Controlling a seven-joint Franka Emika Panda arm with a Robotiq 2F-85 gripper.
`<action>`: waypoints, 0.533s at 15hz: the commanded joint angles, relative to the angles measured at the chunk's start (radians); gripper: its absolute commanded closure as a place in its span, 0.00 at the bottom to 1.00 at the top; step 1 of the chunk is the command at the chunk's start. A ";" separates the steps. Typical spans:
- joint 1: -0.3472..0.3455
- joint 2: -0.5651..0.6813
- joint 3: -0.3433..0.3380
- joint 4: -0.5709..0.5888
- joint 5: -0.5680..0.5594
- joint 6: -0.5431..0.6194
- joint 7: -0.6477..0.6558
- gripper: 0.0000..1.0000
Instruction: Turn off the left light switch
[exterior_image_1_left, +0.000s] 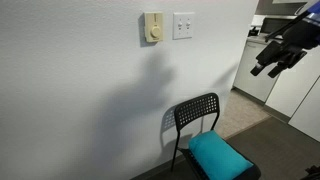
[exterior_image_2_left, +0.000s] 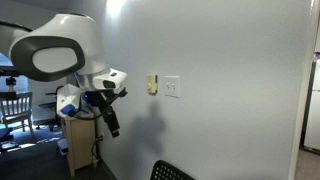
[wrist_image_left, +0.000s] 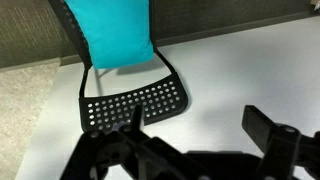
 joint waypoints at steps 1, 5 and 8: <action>-0.002 0.000 0.002 0.001 0.001 -0.002 -0.001 0.00; 0.007 0.051 -0.002 0.042 -0.023 0.039 -0.069 0.00; 0.014 0.057 -0.004 0.076 -0.001 -0.009 -0.044 0.00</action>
